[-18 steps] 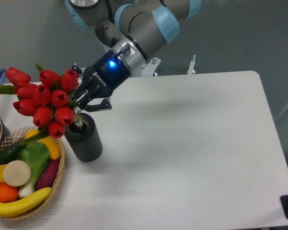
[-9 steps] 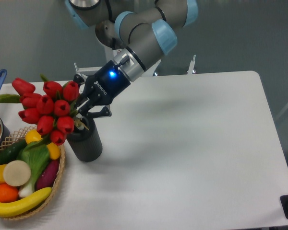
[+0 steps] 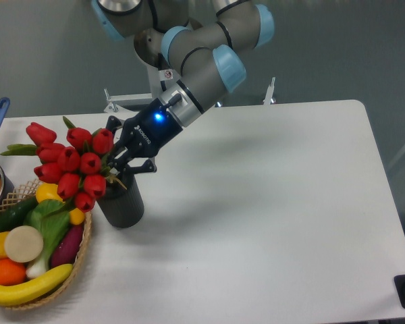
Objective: Insert the flowers into the vase
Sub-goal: 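Push the stems deeper into the vase and settle the bunch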
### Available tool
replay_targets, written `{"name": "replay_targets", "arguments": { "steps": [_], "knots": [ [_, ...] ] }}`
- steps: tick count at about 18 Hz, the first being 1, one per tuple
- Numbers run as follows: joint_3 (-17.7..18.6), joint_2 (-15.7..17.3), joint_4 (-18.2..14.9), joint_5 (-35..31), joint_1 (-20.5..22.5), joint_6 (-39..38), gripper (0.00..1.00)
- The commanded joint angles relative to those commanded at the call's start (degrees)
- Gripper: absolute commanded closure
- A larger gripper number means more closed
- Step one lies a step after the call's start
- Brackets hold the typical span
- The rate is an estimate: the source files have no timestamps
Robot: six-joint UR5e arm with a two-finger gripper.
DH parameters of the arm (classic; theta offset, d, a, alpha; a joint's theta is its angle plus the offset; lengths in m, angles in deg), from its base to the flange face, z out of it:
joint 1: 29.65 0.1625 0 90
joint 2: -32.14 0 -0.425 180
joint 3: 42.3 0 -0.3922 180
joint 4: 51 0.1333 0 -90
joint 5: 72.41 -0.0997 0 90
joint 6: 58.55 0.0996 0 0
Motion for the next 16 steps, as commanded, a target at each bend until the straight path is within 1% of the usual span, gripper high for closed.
{"name": "replay_targets", "arguments": {
  "steps": [2, 4, 6, 8, 11, 16],
  "knots": [
    [0.4, -0.1, 0.0, 0.0, 0.0, 0.1, 0.77],
    [1.3, -0.6, 0.0, 0.0, 0.0, 0.3, 0.75],
    [2.5, -1.1, 0.0, 0.0, 0.0, 2.6, 0.72],
    [3.0, -1.1, 0.0, 0.0, 0.0, 4.0, 0.65],
    [3.0, -1.2, 0.0, 0.0, 0.0, 4.1, 0.55],
    [3.0, -1.1, 0.0, 0.0, 0.1, 4.1, 0.51]
  ]
}}
